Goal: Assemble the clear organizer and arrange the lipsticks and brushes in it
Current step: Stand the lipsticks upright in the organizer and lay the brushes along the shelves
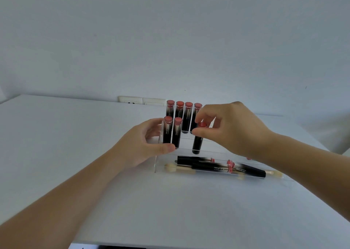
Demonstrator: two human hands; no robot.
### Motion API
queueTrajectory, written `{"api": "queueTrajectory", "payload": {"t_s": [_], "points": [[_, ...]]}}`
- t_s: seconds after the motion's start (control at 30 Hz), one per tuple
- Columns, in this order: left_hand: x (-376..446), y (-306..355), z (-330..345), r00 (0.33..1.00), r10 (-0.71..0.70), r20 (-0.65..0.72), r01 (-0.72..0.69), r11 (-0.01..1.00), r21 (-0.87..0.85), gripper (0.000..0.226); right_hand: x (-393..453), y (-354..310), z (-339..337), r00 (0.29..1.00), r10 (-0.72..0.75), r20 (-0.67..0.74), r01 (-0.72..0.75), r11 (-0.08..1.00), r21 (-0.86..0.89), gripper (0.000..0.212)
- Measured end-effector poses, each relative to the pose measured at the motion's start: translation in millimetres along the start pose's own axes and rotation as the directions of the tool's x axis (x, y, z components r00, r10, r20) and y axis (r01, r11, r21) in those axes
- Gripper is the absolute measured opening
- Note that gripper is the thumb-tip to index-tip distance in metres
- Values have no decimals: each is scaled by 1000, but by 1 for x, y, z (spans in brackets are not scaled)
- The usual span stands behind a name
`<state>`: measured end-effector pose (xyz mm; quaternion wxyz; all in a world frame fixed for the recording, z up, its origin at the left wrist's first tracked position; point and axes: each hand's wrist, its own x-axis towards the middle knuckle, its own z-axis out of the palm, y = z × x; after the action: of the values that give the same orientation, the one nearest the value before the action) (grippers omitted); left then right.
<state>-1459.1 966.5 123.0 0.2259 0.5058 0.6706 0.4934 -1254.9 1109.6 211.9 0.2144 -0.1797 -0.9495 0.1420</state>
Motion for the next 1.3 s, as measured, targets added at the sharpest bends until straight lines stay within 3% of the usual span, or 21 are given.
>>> {"api": "queueTrajectory", "payload": {"t_s": [0.13, 0.2, 0.47, 0.77, 1.3], "points": [[-1, 2, 1, 1000, -16, -12, 16, 1000, 6, 83, -5, -3, -1, 996, -84, 6, 84, 992, -95, 28], [0, 3, 1, 999, -28, -18, 28, 1000, 4, 84, -10, -3, 0, 996, -85, -1, 85, 992, -98, 25], [1, 3, 1, 1000, -28, 4, 28, 1000, 4, 83, -11, -2, 11, 989, -35, -140, 49, 994, 94, 16], [2, 3, 1, 1000, -29, -3, 29, 999, 18, 84, -5, -3, 26, 976, -48, -210, 74, 991, 115, 11], [0, 5, 1, 999, -34, 4, 34, 999, 24, 80, -10, -6, 40, 972, -31, -232, 87, 968, 236, 35]]}}
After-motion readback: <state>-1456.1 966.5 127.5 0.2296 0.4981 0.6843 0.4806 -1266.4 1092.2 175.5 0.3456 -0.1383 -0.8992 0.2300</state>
